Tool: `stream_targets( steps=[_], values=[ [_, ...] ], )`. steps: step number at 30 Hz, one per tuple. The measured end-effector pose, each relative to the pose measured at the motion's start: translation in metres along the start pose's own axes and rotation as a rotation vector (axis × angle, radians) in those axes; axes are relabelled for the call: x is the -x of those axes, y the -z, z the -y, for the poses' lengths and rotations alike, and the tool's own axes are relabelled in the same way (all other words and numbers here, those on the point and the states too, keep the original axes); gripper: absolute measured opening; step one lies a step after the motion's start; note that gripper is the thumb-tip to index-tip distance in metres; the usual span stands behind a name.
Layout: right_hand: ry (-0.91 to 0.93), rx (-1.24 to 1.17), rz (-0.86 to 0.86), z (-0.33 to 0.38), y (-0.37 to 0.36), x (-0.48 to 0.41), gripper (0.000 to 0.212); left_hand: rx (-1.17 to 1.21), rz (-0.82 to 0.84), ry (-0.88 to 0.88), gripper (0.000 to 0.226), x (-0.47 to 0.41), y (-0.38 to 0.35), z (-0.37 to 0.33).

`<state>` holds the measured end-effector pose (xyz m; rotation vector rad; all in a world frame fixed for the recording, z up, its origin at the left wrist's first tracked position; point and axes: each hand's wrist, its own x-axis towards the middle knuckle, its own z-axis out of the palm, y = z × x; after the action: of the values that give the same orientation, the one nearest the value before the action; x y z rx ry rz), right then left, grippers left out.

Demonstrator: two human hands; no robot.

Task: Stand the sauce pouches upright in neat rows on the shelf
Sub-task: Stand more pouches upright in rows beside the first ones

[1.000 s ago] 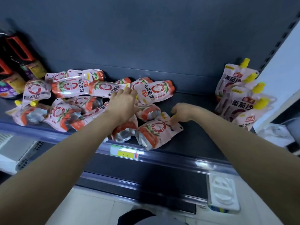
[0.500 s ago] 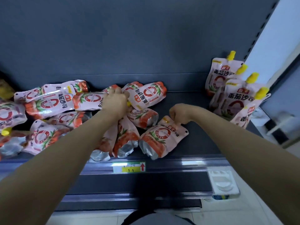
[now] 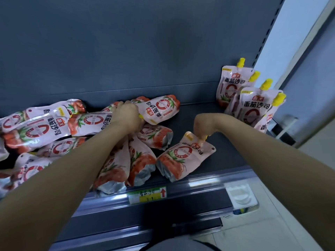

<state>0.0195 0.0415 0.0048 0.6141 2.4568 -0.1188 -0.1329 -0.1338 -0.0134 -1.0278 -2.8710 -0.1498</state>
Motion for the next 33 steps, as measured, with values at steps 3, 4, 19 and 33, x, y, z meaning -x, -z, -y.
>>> stream_targets(
  steps=[3, 4, 19, 33],
  values=[
    [0.022, 0.039, 0.034, -0.001, 0.008, 0.004, 0.013, 0.289, -0.036, 0.018, 0.011, -0.002, 0.014, -0.006],
    [0.029, 0.046, 0.036, 0.000, 0.012, 0.007, 0.009, 0.388, -0.028, 0.032, 0.012, -0.004, 0.018, -0.010],
    [-0.017, 0.131, -0.436, -0.030, 0.108, 0.028, 0.027, 0.737, -0.133, -0.078, 0.008, -0.044, 0.044, -0.064],
    [0.045, 0.002, -0.240, -0.065, 0.128, 0.015, 0.021, 0.737, -0.020, -0.073, 0.020, -0.080, 0.058, -0.101]
  ],
)
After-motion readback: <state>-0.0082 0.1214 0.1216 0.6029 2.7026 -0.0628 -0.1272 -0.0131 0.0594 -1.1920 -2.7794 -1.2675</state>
